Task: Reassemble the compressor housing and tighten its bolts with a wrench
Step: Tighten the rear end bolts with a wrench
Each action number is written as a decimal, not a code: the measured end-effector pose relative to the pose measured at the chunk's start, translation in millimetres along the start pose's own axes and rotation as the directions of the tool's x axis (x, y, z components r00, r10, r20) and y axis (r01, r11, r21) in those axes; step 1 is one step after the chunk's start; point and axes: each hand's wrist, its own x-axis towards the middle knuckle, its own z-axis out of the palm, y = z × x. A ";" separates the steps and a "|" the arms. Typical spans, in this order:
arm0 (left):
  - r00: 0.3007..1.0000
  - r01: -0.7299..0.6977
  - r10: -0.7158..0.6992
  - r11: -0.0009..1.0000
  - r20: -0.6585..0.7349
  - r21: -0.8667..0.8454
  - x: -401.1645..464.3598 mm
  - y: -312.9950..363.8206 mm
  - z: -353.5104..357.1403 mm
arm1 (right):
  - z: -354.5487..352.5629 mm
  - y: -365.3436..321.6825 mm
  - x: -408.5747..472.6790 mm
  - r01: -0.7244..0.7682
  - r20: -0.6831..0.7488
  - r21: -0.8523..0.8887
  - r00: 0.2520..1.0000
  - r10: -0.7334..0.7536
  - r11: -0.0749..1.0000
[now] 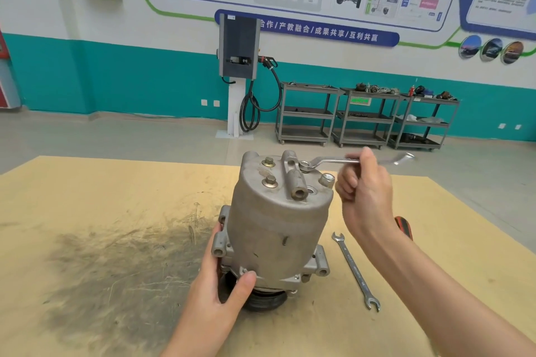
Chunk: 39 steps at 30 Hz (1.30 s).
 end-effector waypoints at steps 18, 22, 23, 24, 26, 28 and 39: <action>1.000 0.026 -0.026 1.000 0.010 -0.013 -1.0 5.4 -0.2 | 34.3 -27.0 -76.5 0.761 0.687 -0.616 0.392 -0.612 -0.205; 1.000 0.022 -0.022 1.000 0.011 -0.009 -0.7 6.7 0.5 | 43.1 -35.0 -76.4 0.733 0.784 -0.552 0.294 -0.547 -0.398; 1.000 0.023 -0.023 1.000 0.011 -0.011 -0.3 6.8 0.3 | 44.8 -36.4 -76.1 0.719 0.801 -0.540 0.279 -0.530 -0.438; 1.000 0.028 -0.027 0.999 0.013 -0.016 0.0 6.9 0.1 | 46.5 -38.4 -75.7 0.703 0.812 -0.534 0.270 -0.518 -0.470; 0.999 0.038 -0.038 0.999 0.016 -0.023 1.0 6.8 0.2 | 49.7 -42.6 -73.6 0.660 0.816 -0.547 0.284 -0.504 -0.515; 0.999 0.048 -0.048 0.999 0.011 -0.022 1.5 6.6 0.1 | 55.0 -47.2 -70.5 0.660 0.807 -0.568 0.330 -0.490 -0.492; 1.000 0.031 -0.031 0.999 0.000 -0.016 2.6 2.2 0.2 | 66.3 -62.1 -61.9 0.759 0.851 -0.508 0.368 -0.375 -0.408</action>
